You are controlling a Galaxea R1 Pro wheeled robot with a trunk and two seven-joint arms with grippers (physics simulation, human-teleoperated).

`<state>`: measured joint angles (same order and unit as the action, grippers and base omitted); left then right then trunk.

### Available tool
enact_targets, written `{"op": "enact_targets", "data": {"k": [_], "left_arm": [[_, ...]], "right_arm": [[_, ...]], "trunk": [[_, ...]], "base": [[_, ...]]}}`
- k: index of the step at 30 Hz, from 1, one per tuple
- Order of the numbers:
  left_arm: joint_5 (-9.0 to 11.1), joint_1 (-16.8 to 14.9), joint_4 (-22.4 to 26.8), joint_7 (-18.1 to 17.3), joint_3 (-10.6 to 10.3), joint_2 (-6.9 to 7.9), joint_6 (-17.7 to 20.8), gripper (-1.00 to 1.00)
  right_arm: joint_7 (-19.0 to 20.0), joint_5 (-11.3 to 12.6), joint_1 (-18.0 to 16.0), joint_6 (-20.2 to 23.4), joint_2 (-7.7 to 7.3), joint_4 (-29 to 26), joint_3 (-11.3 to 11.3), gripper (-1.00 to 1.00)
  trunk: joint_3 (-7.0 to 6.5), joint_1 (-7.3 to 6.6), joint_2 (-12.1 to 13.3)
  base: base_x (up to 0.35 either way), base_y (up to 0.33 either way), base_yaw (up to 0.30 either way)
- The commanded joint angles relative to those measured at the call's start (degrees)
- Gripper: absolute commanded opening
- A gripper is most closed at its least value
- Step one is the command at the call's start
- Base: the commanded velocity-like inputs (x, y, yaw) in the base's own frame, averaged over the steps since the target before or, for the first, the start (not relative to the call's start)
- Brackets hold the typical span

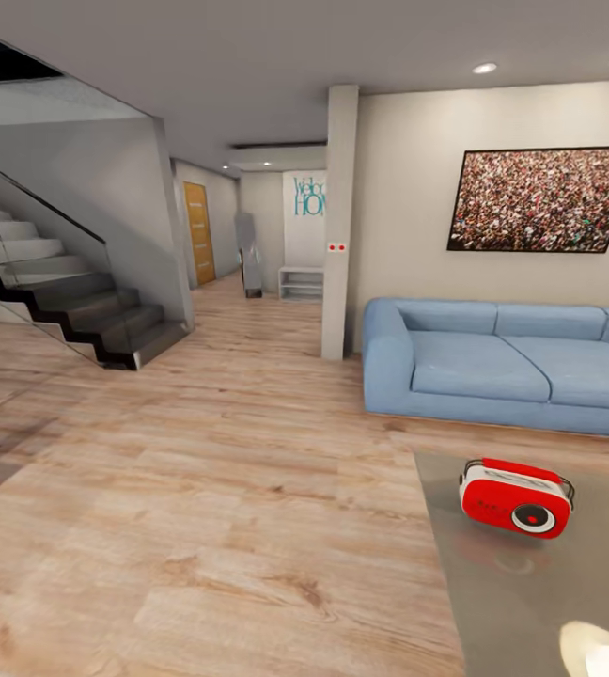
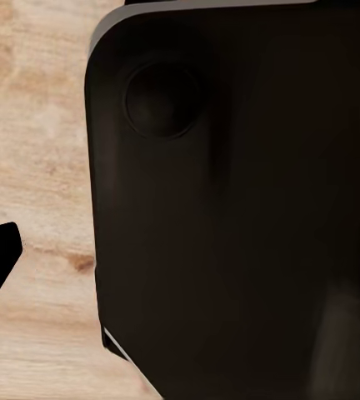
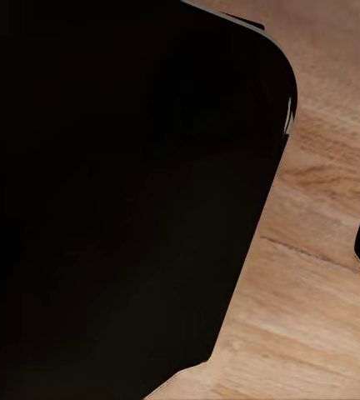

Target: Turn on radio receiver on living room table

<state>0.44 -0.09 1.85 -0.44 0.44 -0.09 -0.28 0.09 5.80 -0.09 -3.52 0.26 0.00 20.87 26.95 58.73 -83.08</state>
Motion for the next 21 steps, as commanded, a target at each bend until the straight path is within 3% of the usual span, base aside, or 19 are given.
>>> {"op": "enact_targets", "data": {"k": [1, 21], "left_arm": [[0.0, 0.0, 0.0, 0.0, 0.0, 0.0, 0.06, 1.0], [0.09, 0.0, 0.0, 0.0, 0.0, 0.0, 0.46, 1.0]], "right_arm": [[0.0, 0.0, 0.0, 0.0, 0.0, 0.0, -0.01, 1.0], [0.0, 0.0, 0.0, 0.0, 0.0, 0.0, 0.05, 1.0]], "trunk": [[0.0, 0.0, 0.0], [0.0, 0.0, 0.0]], "base": [[0.318, 0.098, 0.001], [0.324, 0.014, 0.0]]}}
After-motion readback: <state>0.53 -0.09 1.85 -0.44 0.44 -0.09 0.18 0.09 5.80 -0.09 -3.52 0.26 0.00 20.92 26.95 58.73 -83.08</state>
